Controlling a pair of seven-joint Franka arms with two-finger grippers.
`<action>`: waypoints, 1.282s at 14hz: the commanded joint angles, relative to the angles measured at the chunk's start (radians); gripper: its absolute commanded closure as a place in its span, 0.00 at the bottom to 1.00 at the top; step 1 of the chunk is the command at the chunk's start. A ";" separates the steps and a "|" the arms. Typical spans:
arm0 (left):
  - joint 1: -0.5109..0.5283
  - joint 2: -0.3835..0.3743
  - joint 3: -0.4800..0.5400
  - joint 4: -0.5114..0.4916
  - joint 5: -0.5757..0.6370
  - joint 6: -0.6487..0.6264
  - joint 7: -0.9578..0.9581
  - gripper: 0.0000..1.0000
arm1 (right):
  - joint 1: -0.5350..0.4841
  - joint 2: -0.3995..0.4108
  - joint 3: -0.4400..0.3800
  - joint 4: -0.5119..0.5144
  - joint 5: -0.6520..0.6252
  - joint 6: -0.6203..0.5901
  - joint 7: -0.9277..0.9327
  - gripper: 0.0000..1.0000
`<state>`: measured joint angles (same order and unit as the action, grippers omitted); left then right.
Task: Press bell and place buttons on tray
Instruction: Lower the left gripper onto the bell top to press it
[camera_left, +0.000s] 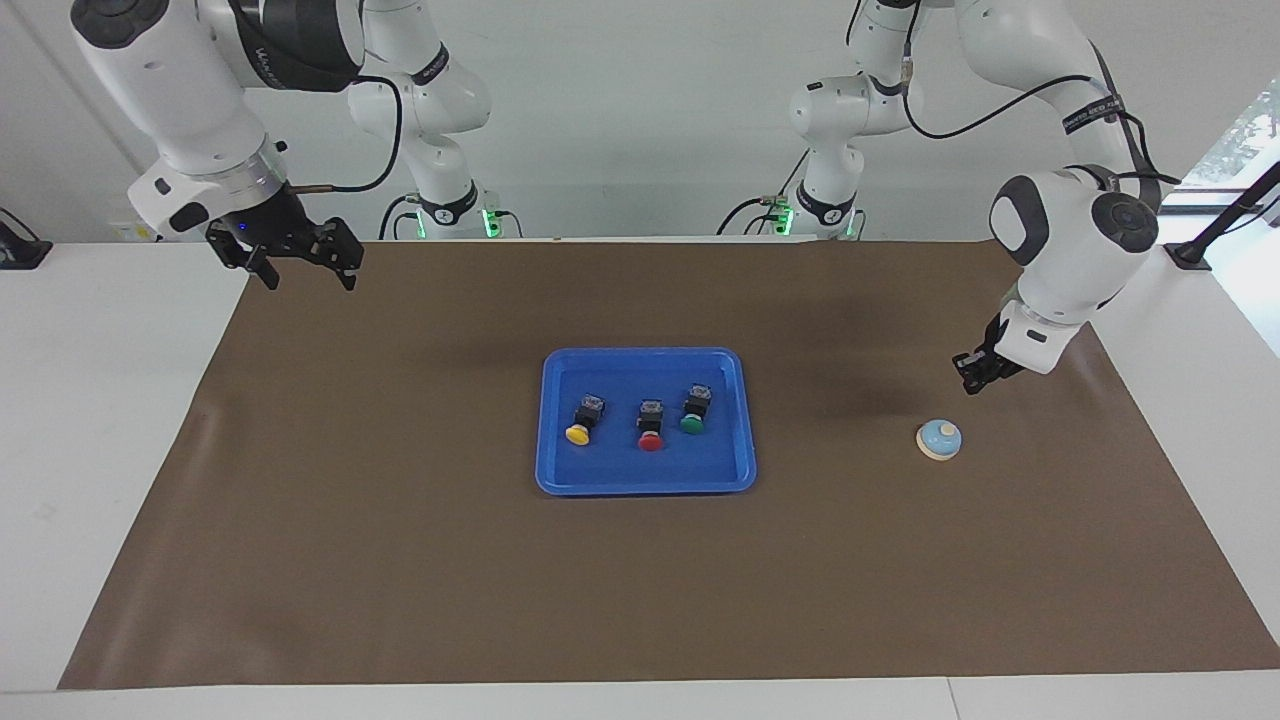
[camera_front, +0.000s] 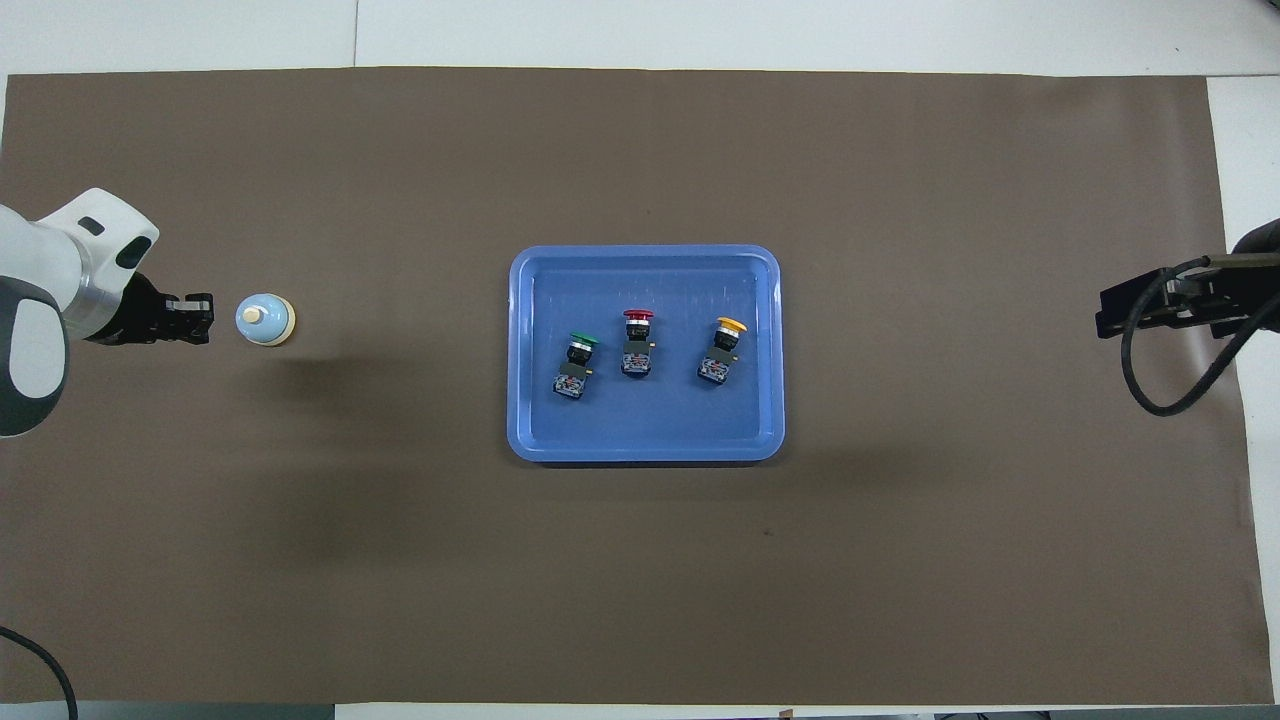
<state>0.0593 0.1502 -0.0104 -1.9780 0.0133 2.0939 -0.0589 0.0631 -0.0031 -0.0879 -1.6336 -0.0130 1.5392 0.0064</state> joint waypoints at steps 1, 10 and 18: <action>-0.001 0.024 0.000 -0.015 -0.003 0.052 0.010 1.00 | -0.016 -0.011 0.016 -0.015 -0.015 -0.019 -0.019 0.00; -0.021 0.092 -0.002 0.018 -0.003 0.118 0.008 1.00 | -0.016 -0.015 0.016 -0.012 -0.015 -0.030 -0.017 0.00; -0.047 0.138 -0.002 0.004 -0.004 0.169 0.001 1.00 | -0.016 -0.017 0.016 -0.011 -0.013 -0.030 -0.017 0.00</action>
<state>0.0195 0.2767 -0.0201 -1.9485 0.0137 2.2270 -0.0608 0.0631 -0.0050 -0.0872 -1.6346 -0.0130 1.5189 0.0064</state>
